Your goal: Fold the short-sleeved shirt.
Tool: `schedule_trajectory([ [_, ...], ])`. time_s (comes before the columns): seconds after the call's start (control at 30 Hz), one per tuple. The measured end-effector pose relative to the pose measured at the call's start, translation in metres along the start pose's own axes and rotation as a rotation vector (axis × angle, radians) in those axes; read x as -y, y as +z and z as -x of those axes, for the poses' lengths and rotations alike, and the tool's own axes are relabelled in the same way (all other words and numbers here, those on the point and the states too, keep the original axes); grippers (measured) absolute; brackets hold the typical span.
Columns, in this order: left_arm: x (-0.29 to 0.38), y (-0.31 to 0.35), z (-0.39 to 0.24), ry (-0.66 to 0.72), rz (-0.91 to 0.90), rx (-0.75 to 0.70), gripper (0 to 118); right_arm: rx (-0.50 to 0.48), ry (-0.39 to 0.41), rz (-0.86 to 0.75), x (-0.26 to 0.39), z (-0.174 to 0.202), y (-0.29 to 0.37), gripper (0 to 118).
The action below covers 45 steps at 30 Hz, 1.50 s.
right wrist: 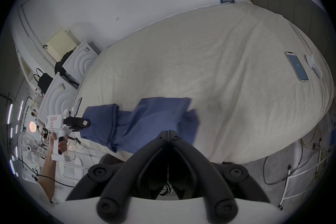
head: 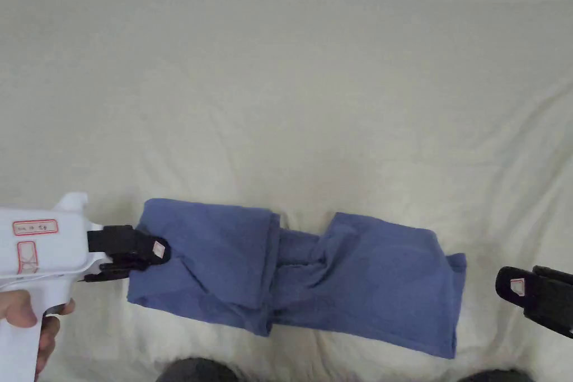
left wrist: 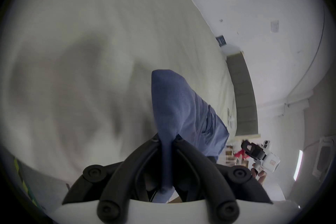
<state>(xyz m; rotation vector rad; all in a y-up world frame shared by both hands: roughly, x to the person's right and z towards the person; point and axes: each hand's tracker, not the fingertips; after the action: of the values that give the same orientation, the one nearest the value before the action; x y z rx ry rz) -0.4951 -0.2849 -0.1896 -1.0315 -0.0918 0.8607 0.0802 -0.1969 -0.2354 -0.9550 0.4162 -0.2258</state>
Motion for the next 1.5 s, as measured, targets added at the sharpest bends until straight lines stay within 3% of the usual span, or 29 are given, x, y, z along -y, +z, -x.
schedule_trajectory([
  [0.17, 0.000, 0.025, -0.023, -0.112, 0.004, -0.183, 6, -0.024, 0.007, -0.006, 0.001, 0.001, 0.001, 0],
  [0.33, 0.016, 0.024, -0.104, -0.273, -0.007, -0.320, 6, -0.034, 0.024, -0.022, 0.007, 0.000, 0.016, 0],
  [0.43, 0.035, 0.012, -0.161, -0.443, 0.018, -0.491, 6, -0.031, 0.029, -0.044, 0.012, -0.006, 0.030, 0],
  [0.53, 0.055, -0.013, -0.208, -0.564, 0.030, -0.593, 6, -0.035, 0.021, -0.056, 0.019, -0.017, 0.043, 0],
  [0.73, 0.102, -0.080, -0.275, -0.733, 0.122, -0.614, 6, -0.030, -0.004, -0.055, 0.034, -0.042, 0.065, 0],
  [0.93, 0.155, -0.184, -0.314, -0.904, 0.239, -0.726, 6, -0.016, -0.039, -0.077, 0.041, -0.063, 0.079, 0],
  [1.0, 0.175, -0.223, -0.322, -0.944, 0.232, -0.722, 25, -0.017, -0.074, -0.084, 0.044, -0.070, 0.079, 0],
  [1.07, 0.188, -0.250, -0.331, -0.928, 0.265, -0.621, 54, -0.006, -0.107, -0.082, 0.047, -0.075, 0.079, 0],
  [1.1, 0.192, -0.262, -0.331, -0.904, 0.321, -0.579, 106, 0.002, -0.125, -0.081, 0.048, -0.077, 0.079, 0],
  [1.13, 0.195, -0.253, -0.336, -0.900, 0.236, -0.502, 115, 0.004, -0.139, -0.081, 0.048, -0.079, 0.080, 0],
  [1.17, 0.197, -0.247, -0.337, -0.885, 0.263, -0.488, 107, 0.000, -0.148, -0.081, 0.048, -0.081, 0.081, 0],
  [1.2, 0.196, -0.233, -0.339, -0.860, 0.218, -0.527, 110, -0.006, -0.154, -0.084, 0.049, -0.083, 0.083, 0],
  [1.3, 0.182, -0.176, -0.328, -0.757, 0.193, -0.469, 107, -0.009, -0.158, -0.079, 0.045, -0.085, 0.080, 0],
  [1.33, 0.167, -0.167, -0.316, -0.728, 0.169, -0.433, 95, -0.007, -0.151, -0.077, 0.044, -0.085, 0.078, 0],
  [1.4, 0.152, -0.131, -0.291, -0.711, 0.064, -0.485, 0, -0.012, -0.137, -0.075, 0.040, -0.084, 0.074, 0],
  [1.43, 0.146, -0.119, -0.273, -0.660, -0.027, -0.533, 0, -0.023, -0.134, -0.074, 0.039, -0.085, 0.072, 0],
  [1.5, 0.133, -0.121, -0.246, -0.664, -0.121, -0.896, 0, -0.045, -0.131, -0.076, 0.036, -0.085, 0.069, 0],
])
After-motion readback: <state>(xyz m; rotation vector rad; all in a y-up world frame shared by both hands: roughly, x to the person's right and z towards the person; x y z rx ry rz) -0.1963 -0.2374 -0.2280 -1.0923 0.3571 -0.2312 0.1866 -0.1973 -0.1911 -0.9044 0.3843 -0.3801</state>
